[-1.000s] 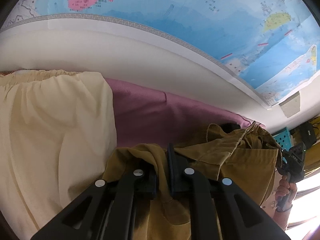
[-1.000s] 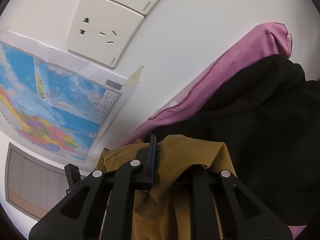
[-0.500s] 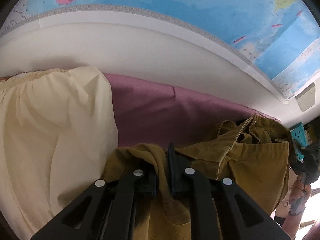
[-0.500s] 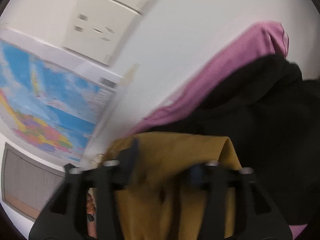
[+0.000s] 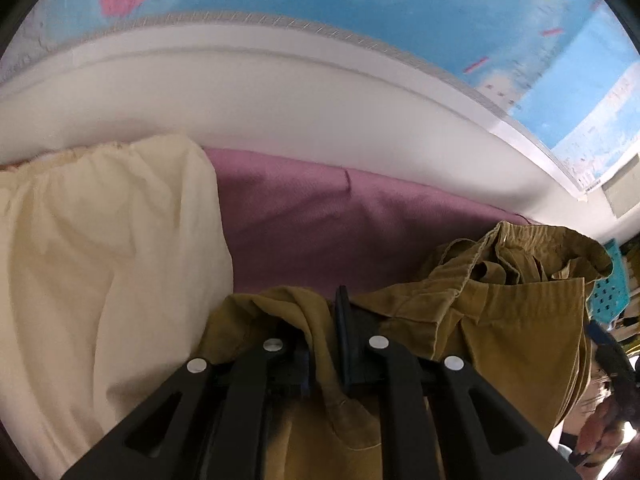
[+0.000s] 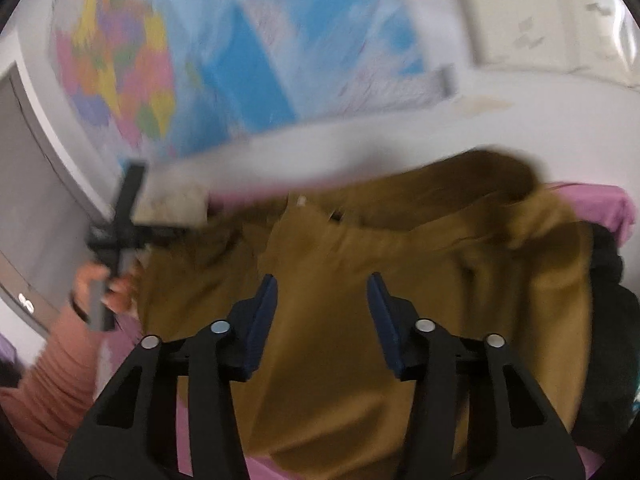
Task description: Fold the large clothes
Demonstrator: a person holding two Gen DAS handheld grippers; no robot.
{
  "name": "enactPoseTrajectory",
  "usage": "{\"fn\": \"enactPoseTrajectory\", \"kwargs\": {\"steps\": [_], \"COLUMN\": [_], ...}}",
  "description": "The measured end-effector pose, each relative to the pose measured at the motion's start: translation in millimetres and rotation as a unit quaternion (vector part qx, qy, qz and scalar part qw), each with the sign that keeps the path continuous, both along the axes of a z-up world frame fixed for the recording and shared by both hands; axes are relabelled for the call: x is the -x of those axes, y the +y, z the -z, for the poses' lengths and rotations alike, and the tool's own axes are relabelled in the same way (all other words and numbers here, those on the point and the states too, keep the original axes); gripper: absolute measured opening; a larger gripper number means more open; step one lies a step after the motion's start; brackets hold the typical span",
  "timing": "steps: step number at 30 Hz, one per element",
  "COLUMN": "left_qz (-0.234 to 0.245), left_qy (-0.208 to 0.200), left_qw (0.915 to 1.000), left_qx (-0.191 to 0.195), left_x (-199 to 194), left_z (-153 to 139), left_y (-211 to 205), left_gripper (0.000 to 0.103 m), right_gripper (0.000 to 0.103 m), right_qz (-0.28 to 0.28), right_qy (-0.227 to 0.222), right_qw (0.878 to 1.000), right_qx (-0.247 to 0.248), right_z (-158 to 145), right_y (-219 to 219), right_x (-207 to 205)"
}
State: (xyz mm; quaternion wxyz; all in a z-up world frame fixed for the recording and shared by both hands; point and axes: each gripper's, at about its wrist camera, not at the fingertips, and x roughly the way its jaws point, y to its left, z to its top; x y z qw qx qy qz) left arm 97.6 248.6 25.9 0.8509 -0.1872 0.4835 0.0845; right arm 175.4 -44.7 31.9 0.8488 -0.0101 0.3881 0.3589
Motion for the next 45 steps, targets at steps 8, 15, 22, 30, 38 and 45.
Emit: {"fn": "enactPoseTrajectory", "kwargs": {"steps": [8,15,22,30,38,45], "left_qz": [-0.024,0.003,0.079,0.082,0.022,-0.029], "left_qy": [-0.081,-0.193,-0.159,-0.123,-0.156,-0.148], "left_qw": [0.9963,0.981,0.9824,0.9679,0.9477,0.9379], "left_qx": [0.012,-0.015,0.059,0.204,0.277,0.313], "left_x": [45,119,189,221,191,162], "left_z": [-43,-77,-2,85,89,103], "left_y": [-19,-38,-59,-68,-47,-43], "left_gripper": [0.038,0.074,0.075,0.074,0.074,0.076], "right_gripper": [0.021,0.02,0.067,0.08,0.082,0.087], "right_qz": [0.065,0.08,0.042,0.054,0.125,0.175], "right_qy": [0.071,0.092,0.045,0.164,0.205,0.164], "right_qw": [0.995,0.993,0.991,0.962,0.936,0.94], "right_qx": [0.006,-0.008,-0.12,-0.212,-0.259,-0.241], "right_z": [43,46,1,56,94,86], "right_y": [-4,-17,-87,-161,-159,-125], "right_x": [-60,-69,17,106,90,59]}}
